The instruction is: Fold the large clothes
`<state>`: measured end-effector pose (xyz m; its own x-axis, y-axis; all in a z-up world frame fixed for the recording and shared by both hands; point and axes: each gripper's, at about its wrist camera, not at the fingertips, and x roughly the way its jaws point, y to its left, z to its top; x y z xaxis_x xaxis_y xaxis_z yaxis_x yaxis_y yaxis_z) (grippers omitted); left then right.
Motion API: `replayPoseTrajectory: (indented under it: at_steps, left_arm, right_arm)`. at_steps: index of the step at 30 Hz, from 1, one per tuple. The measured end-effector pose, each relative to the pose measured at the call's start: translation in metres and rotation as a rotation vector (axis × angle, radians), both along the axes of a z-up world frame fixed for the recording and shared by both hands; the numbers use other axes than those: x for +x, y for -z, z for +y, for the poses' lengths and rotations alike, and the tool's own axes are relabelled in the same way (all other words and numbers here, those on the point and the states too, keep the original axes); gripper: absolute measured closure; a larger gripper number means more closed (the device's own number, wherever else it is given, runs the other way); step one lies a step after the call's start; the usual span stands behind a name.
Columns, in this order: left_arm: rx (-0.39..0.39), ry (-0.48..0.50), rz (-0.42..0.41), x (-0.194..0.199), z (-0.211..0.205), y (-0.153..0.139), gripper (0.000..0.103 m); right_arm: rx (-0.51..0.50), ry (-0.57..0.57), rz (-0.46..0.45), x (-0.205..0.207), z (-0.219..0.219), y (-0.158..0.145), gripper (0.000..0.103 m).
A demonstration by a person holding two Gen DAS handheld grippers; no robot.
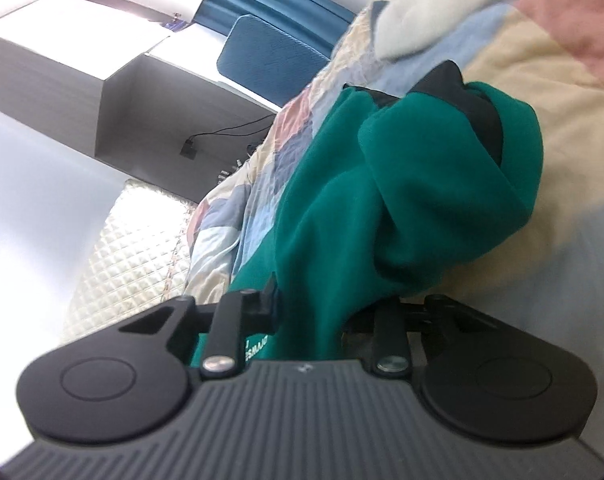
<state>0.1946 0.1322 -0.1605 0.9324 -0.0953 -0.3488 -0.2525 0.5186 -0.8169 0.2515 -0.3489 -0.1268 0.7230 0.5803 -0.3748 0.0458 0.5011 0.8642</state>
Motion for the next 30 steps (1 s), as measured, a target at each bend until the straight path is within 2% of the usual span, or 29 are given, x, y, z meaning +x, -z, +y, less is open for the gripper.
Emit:
replayPoseTrajectory:
  at_steps: [4,6,8,9,10,11,12,13,14,20,24,27,30]
  left_arm:
    - [-0.008,0.009,0.061,-0.016,-0.006,-0.001,0.080]
    - [-0.008,0.006,0.095,-0.017,-0.008,0.002,0.079]
    - [-0.021,0.008,0.128,-0.014,-0.007,0.008,0.078]
    - [-0.032,0.011,0.140,-0.014,-0.006,0.010,0.076]
    - [-0.045,0.012,0.148,-0.013,-0.003,0.012,0.074]
    - [-0.067,0.011,0.151,-0.013,-0.001,0.015,0.069]
    - [-0.091,0.014,0.152,-0.013,0.001,0.019,0.064]
    - [-0.118,0.016,0.153,-0.012,0.003,0.022,0.051]
    - [-0.144,0.016,0.155,-0.011,0.004,0.025,0.042]
    - [-0.200,0.010,0.195,0.001,0.003,0.038,0.030]
    - [-0.237,0.015,0.227,0.010,0.001,0.050,0.029]
    - [-0.239,0.015,0.229,0.018,-0.001,0.055,0.029]
    - [-0.227,0.011,0.227,0.025,-0.002,0.058,0.029]
  right_arm:
    - [0.000,0.009,0.085,-0.011,-0.005,0.009,0.072]
    - [-0.001,0.011,0.143,-0.011,-0.006,0.018,0.069]
    - [0.041,0.029,0.199,-0.013,-0.009,0.027,0.065]
    - [0.067,0.036,0.216,-0.013,-0.011,0.031,0.059]
    - [0.092,0.045,0.225,-0.013,-0.011,0.034,0.049]
    - [0.116,0.055,0.226,-0.013,-0.012,0.035,0.041]
    - [0.141,0.073,0.223,-0.014,-0.015,0.036,0.025]
    - [0.158,0.093,0.218,-0.014,-0.017,0.038,0.020]
    - [0.169,0.105,0.216,-0.015,-0.019,0.038,0.019]
    - [0.195,0.175,0.265,-0.013,-0.021,0.049,0.019]
    - [0.184,0.156,0.288,0.003,-0.007,0.059,0.020]
    - [0.192,0.106,0.271,0.013,0.003,0.064,0.021]
    - [0.166,0.071,0.250,0.026,0.015,0.063,0.029]
